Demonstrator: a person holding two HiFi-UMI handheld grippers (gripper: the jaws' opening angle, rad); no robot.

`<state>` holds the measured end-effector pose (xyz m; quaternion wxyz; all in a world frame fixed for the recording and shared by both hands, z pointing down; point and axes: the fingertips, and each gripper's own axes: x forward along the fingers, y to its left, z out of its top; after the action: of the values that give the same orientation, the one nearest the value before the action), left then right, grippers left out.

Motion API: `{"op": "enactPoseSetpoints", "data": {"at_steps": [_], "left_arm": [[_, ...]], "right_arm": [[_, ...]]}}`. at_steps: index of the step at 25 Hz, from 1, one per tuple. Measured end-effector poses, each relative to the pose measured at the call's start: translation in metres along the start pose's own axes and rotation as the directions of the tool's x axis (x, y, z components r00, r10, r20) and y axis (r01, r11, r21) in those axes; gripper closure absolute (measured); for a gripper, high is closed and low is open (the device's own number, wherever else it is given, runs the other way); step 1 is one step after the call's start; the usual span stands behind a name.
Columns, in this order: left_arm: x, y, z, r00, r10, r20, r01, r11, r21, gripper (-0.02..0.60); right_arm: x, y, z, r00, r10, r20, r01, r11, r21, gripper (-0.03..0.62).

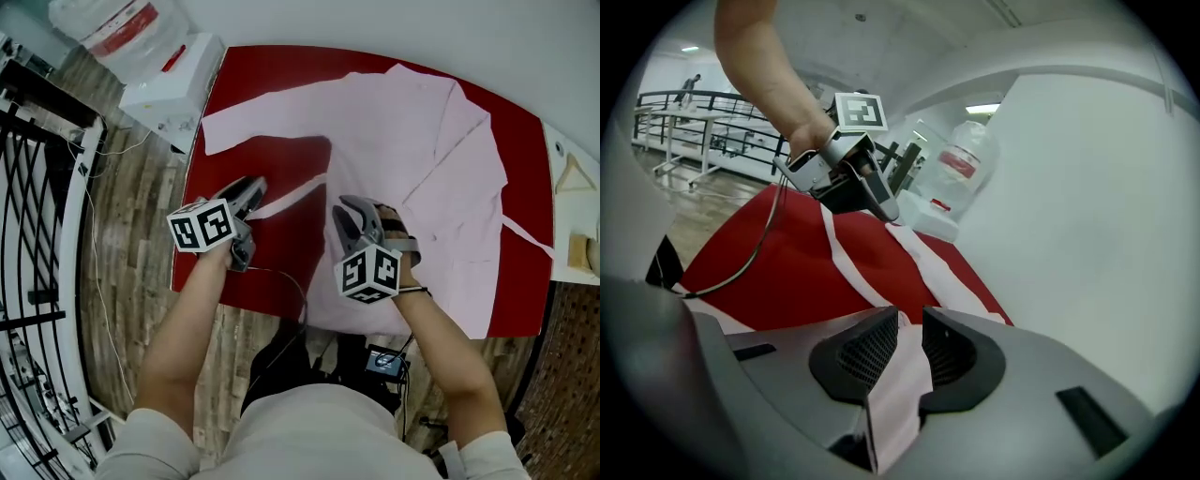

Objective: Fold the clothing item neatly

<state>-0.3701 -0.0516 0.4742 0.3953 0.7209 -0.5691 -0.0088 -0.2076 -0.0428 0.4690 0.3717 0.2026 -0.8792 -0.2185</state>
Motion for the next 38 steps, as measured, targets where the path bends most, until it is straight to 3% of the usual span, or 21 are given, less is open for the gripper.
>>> {"op": "enactPoseSetpoints", "data": {"at_steps": [7,21,31,38], "left_arm": [[-0.005,0.052,0.018,0.999,-0.043,-0.026,0.043,0.999,-0.011,0.449],[-0.019,0.150,0.050,1.000,-0.012,0.019,0.014,0.994,-0.110,0.449],[-0.014,0.188,0.074,0.998,0.003,0.056,0.007,0.983,-0.184,0.449],[-0.011,0.195,0.079,0.997,-0.036,0.061,0.050,0.969,-0.241,0.442]], "right_arm": [[0.076,0.021,0.052,0.998,0.048,-0.034,-0.048,0.999,-0.002,0.531],[0.218,0.063,0.151,0.986,0.162,-0.027,-0.164,0.956,-0.243,0.523],[0.288,0.079,0.165,0.985,0.153,-0.082,-0.172,0.916,-0.361,0.516],[0.315,0.072,0.159,0.979,0.131,-0.153,-0.178,0.919,-0.353,0.523]]}}
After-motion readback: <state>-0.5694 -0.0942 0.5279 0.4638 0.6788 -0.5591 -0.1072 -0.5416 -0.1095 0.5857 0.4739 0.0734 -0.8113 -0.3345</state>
